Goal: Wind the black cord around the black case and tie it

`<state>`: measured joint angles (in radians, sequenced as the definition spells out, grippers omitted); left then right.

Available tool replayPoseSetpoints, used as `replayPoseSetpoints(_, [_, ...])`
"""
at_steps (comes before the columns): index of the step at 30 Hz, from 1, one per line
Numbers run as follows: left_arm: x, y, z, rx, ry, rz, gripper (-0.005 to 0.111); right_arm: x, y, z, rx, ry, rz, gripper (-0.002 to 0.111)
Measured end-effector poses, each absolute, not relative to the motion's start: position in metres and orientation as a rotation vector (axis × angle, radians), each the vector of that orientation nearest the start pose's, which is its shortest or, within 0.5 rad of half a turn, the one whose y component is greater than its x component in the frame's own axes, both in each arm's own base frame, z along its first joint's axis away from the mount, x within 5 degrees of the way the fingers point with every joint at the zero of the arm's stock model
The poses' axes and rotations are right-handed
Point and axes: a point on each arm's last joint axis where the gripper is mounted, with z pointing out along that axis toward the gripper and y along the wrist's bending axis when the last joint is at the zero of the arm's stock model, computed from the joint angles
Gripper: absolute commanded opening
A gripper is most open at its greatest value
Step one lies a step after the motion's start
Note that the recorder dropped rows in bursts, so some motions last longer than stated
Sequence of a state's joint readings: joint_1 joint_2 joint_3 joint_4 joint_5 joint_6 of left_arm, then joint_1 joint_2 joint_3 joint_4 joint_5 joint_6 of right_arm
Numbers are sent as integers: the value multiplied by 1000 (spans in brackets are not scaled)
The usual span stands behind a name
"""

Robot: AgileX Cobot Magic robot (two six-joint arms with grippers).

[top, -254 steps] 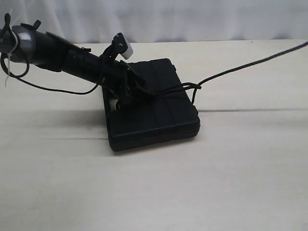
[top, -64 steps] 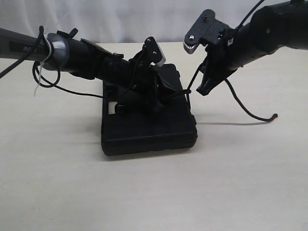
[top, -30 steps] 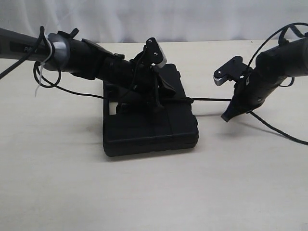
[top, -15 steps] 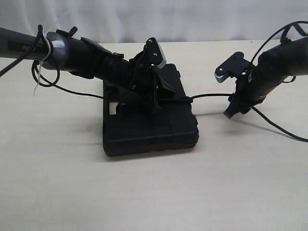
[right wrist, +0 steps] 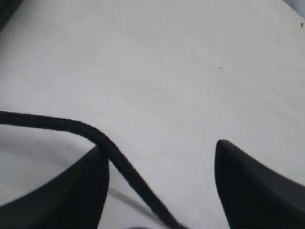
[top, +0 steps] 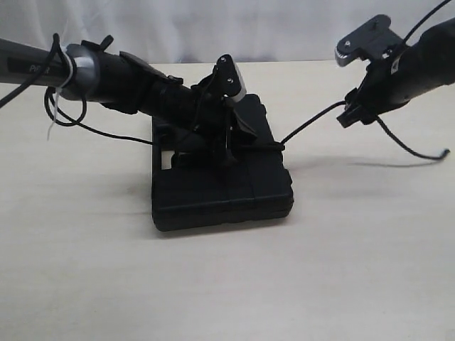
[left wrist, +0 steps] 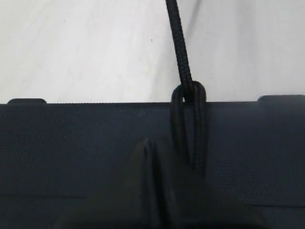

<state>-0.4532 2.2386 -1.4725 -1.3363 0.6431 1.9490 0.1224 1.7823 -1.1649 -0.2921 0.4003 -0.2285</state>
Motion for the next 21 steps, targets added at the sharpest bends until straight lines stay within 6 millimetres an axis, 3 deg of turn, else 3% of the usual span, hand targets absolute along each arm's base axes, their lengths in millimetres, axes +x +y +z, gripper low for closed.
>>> replayPoseSetpoints(6, [390, -246, 152, 1474, 1810, -587, 0, 368, 36, 240, -653, 2359, -275, 56])
replayPoseSetpoints(10, [386, -242, 172, 1471, 1826, -561, 0, 356, 34, 269, -624, 2299, -285, 55])
replayPoseSetpoints(12, [385, -241, 180, 1456, 1838, -560, 0, 347, 33, 289, -588, 2247, -284, 38])
replayPoseSetpoints(14, [384, -240, 184, 1448, 1841, -565, 0, 343, 32, 297, -560, 2231, -277, 21])
replayPoseSetpoints(15, [384, -240, 185, 1446, 1843, -569, 0, 341, 32, 300, -549, 2226, -274, 3])
replayPoseSetpoints(18, [383, -241, 185, 1439, 1853, -583, 0, 341, 34, 285, -527, 2250, -235, 4])
replayPoseSetpoints(21, [382, -241, 185, 1446, 1854, -600, 0, 356, 39, 261, -477, 2272, -160, 4])
